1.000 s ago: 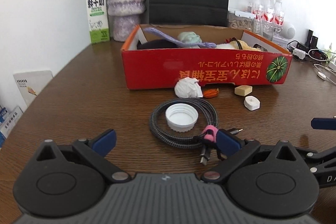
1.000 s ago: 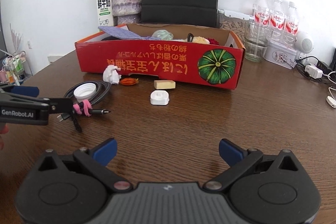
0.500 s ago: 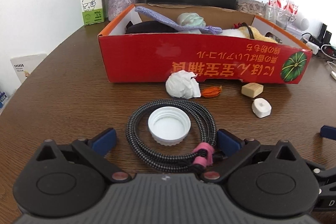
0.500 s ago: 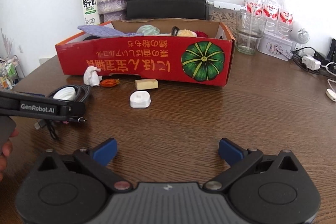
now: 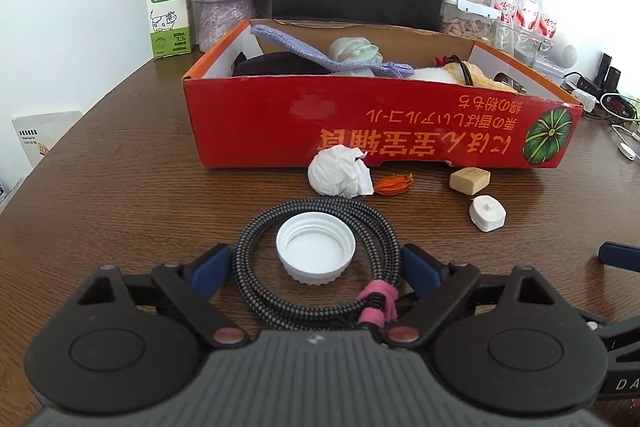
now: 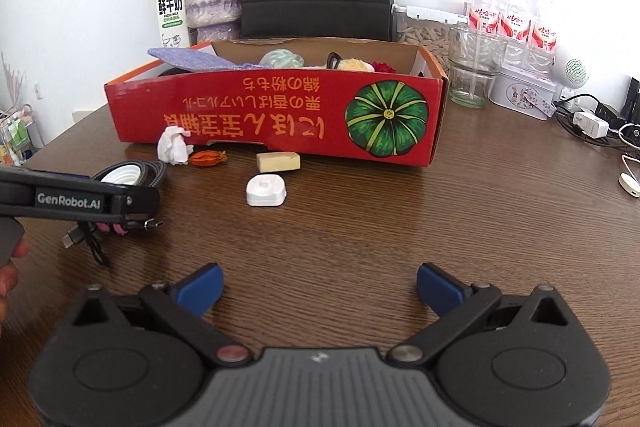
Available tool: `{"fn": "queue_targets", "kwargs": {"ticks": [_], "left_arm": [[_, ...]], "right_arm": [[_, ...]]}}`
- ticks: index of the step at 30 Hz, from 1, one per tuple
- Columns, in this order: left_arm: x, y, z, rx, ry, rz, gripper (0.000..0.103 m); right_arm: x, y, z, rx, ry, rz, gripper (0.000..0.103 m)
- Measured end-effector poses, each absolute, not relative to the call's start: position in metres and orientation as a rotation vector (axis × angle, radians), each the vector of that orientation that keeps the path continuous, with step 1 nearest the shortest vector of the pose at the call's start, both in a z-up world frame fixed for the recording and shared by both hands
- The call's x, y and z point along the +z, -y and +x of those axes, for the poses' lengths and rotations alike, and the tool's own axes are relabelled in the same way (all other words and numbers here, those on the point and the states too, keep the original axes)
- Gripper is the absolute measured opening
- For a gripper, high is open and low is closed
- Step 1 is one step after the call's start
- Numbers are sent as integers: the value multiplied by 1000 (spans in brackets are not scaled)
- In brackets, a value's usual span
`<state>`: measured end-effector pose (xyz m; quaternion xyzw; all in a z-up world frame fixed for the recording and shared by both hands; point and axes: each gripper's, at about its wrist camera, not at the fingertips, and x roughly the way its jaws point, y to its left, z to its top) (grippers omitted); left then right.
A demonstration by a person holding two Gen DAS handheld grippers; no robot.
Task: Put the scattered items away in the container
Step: 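Grasp the black braided cable with pink tag with the left tool, then grasp the small white square piece with the right tool while the left tool holds the cable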
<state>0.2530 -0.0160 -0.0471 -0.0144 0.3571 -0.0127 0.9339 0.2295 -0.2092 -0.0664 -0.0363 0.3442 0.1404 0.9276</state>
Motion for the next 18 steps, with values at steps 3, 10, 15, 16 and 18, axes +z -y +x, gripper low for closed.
{"fn": "queue_targets", "kwargs": {"ticks": [3,10,15,16,18], "left_arm": [[-46,15,250,-31,-715,-43,91],[-35,9,242,-29,-637,-47,91],[-23,-3,236,-43,-595,-96,91],[-21,-7,235,-44,-587,-107,91],[-17,-13,231,-44,-570,-128,91]], "right_arm": [[-67,209,230,288,-706,-75,103],[-67,209,230,286,-704,-75,103],[-65,203,234,299,-706,-75,103],[-64,201,236,303,-706,-73,103],[-62,195,239,317,-695,-74,103]]}}
